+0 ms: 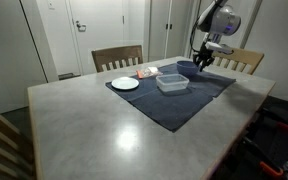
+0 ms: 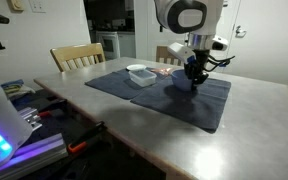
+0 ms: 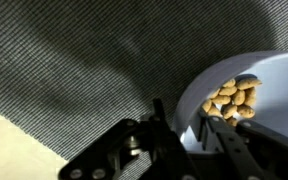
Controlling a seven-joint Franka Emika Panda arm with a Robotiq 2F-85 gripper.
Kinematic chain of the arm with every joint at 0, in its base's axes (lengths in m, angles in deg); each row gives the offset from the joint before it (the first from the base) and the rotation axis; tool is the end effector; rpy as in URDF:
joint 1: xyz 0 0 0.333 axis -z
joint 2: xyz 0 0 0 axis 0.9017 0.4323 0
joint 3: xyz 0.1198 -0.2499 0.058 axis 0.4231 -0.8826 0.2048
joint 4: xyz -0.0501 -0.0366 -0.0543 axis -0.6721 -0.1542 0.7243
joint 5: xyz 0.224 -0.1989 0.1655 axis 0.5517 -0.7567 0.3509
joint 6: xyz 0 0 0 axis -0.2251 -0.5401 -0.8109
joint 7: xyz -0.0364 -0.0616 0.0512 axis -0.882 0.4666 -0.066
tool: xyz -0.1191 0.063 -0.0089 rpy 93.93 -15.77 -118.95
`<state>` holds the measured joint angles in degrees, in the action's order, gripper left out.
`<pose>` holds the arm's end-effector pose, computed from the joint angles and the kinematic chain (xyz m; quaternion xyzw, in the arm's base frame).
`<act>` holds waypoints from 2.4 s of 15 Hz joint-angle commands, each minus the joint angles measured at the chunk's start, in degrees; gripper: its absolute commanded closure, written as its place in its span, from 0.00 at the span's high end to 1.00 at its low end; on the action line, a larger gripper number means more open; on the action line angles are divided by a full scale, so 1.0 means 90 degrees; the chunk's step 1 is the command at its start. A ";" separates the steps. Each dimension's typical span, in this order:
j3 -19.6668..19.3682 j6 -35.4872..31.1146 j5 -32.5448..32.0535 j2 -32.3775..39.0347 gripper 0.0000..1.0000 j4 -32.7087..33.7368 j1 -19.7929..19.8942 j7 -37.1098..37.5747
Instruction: Pour the contents from the blue bowl into the clear bowl
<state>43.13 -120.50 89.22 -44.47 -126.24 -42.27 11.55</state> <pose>0.5118 -0.2616 0.1634 -0.9519 0.2962 -0.0585 0.0528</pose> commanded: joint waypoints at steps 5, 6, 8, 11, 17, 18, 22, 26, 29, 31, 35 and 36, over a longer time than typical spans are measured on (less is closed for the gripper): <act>0.0037 -0.0070 -0.0040 -0.0040 0.01 0.0069 0.0032 0.0037; 0.0027 -0.0066 -0.0055 -0.0040 0.01 0.0062 0.0025 0.0045; 0.0010 -0.0065 -0.0081 -0.0057 0.01 0.0048 0.0003 0.0068; -0.0020 -0.0044 -0.0137 -0.0105 0.01 0.0029 -0.0039 0.0102; -0.0092 -0.0038 -0.0282 -0.0223 0.01 -0.0044 -0.0139 0.0187; -0.0095 -0.0040 -0.0305 -0.0241 0.01 -0.0055 -0.0150 0.0201; -0.0085 -0.0036 -0.0352 -0.0337 0.01 -0.0096 -0.0174 0.0227; -0.0102 -0.0018 -0.0379 -0.0526 0.01 -0.0121 -0.0190 0.0221; -0.0116 0.0080 -0.0431 -0.0710 0.01 -0.0198 -0.0226 0.0215; -0.0119 0.0202 -0.0479 -0.0853 0.01 -0.0284 -0.0263 0.0214; -0.0125 0.0424 -0.0537 -0.1190 0.01 -0.0508 -0.0369 0.0252; -0.0147 0.0480 -0.0575 -0.1285 0.01 -0.0572 -0.0426 0.0291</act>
<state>42.77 -118.45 85.44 -51.84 -128.06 -44.51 12.49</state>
